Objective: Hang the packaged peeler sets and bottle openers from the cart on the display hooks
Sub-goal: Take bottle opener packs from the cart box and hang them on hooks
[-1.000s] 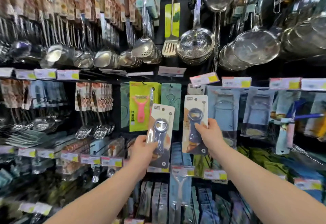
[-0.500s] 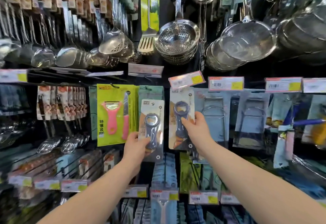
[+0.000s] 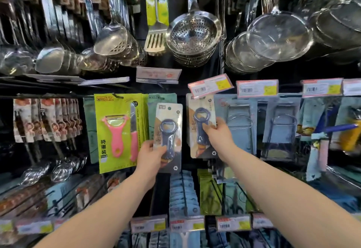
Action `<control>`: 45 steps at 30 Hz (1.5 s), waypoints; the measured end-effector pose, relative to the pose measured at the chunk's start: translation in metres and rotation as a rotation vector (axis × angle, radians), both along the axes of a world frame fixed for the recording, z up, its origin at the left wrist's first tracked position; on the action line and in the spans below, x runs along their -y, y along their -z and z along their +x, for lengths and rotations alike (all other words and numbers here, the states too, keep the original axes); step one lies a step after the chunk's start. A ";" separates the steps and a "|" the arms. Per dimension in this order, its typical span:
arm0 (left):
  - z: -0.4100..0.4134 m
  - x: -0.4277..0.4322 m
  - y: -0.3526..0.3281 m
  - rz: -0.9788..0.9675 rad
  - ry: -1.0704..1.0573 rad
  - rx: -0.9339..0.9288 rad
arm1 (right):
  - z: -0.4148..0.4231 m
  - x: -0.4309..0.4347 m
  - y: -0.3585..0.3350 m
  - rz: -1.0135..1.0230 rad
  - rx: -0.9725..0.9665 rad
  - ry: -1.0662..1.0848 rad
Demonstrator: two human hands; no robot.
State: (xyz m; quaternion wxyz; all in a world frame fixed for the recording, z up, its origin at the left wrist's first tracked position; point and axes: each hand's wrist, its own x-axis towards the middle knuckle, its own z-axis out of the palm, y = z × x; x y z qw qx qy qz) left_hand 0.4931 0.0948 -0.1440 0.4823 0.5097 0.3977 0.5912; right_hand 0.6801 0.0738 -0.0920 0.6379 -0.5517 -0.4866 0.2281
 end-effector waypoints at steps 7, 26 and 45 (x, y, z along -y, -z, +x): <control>-0.001 0.003 -0.002 0.017 0.046 0.049 | 0.000 -0.010 0.008 -0.007 0.201 0.152; 0.052 0.029 0.001 0.160 0.237 0.012 | -0.011 0.028 0.031 0.207 0.185 0.026; 0.071 0.036 -0.027 0.286 0.275 -0.003 | 0.010 0.027 0.014 0.341 0.142 0.095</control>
